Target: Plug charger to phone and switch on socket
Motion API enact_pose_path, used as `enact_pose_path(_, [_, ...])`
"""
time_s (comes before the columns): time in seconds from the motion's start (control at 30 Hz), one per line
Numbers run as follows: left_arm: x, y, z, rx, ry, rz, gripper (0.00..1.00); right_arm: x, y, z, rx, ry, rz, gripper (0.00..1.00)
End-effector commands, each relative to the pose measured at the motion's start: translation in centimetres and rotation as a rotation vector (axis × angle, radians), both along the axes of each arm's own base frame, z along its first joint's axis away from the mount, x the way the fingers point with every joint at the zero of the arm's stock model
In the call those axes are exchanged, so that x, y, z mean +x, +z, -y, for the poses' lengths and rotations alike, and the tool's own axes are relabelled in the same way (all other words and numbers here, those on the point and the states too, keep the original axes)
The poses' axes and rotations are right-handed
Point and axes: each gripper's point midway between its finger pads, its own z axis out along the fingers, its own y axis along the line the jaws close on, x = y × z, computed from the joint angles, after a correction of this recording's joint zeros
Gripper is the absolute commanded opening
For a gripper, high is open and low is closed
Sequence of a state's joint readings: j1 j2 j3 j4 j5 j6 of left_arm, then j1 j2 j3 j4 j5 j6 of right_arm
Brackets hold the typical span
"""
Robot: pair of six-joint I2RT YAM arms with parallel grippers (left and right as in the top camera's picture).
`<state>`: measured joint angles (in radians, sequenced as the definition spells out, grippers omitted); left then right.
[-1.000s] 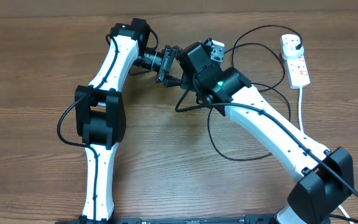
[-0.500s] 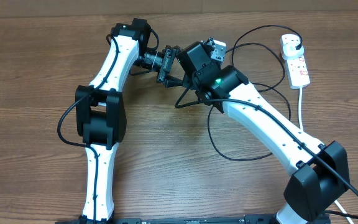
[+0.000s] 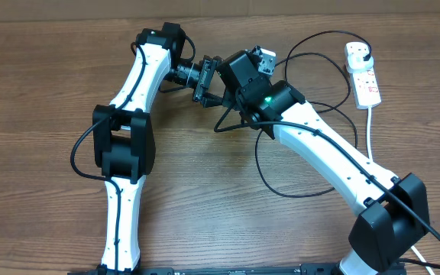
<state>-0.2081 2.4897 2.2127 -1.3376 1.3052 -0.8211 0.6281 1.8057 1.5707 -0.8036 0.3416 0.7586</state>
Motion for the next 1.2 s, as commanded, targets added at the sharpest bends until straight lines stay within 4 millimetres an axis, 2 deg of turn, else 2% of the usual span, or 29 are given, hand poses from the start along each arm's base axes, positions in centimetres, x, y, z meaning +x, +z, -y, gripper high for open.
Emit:
enact_pose_path(0.0, [0.2, 1.3, 0.5, -0.057, 0.0, 0.001, 0.7, 0.4, 0.9, -0.2, 0.017, 0.002, 0.017, 0.13])
enact_pose_path(0.3, [0.2, 1.4, 0.5, -0.057, 0.0, 0.001, 0.71, 0.4, 0.9, -0.2, 0.017, 0.002, 0.017, 0.04])
enact_pose_path(0.5, [0.3, 1.3, 0.5, -0.055, 0.0, 0.006, 0.73, 0.4, 0.9, -0.2, 0.017, 0.002, 0.017, 0.04])
enact_pose_path(0.8, [1.1, 0.7, 0.2, -0.042, -0.007, 0.111, 0.99, 0.8, 2.3, -0.2, 0.035, -0.004, 0.049, 0.04])
enact_pose_path(0.97, [2.0, 1.2, -0.8, -0.052, 0.01, 0.174, 1.0, 1.0, 3.3, 1.1, 0.044, -0.028, 0.056, 0.04])
enact_pose_path(1.17, [2.9, 2.6, -3.5, 0.008, 0.028, 0.332, 1.0, 1.5, 5.3, 3.0, 0.123, -0.05, 0.068, 0.04])
